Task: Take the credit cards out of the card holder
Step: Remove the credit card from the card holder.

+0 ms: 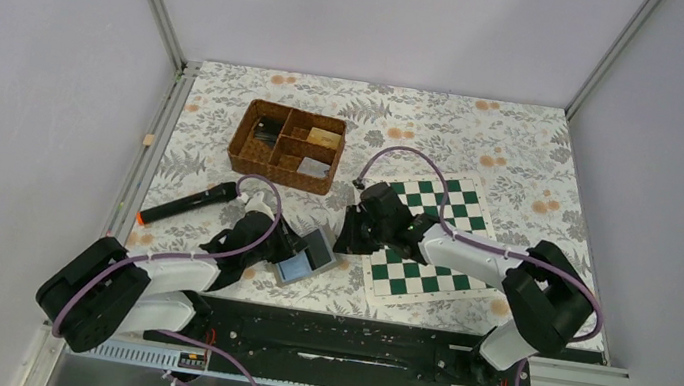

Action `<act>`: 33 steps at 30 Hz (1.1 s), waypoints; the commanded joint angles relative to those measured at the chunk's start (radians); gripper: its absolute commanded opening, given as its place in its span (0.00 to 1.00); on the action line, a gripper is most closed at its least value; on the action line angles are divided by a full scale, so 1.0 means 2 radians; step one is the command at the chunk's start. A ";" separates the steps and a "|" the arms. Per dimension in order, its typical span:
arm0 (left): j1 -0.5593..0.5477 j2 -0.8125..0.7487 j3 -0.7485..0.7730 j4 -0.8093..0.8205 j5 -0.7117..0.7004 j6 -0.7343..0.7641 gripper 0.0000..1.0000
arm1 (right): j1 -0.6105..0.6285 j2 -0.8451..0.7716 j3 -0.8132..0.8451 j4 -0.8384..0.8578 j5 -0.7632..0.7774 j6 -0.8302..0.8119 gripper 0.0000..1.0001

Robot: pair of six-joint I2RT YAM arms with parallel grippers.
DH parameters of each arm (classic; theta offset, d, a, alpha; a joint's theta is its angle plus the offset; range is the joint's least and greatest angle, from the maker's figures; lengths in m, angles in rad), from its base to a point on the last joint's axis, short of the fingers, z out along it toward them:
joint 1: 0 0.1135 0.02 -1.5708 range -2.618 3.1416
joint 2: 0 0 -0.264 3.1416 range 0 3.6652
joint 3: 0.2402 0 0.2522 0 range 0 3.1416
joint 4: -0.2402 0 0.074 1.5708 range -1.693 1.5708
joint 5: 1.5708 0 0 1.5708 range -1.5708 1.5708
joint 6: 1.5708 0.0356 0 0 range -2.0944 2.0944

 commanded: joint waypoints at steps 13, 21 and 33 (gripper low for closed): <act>-0.001 0.011 0.001 -0.014 -0.011 0.006 0.25 | 0.010 0.088 0.052 0.056 -0.016 0.003 0.16; -0.002 -0.005 0.000 -0.028 -0.019 0.007 0.25 | 0.003 0.113 0.027 0.079 -0.005 0.003 0.14; -0.001 -0.012 0.001 -0.045 -0.038 0.012 0.26 | -0.009 0.099 -0.007 0.103 -0.009 0.012 0.14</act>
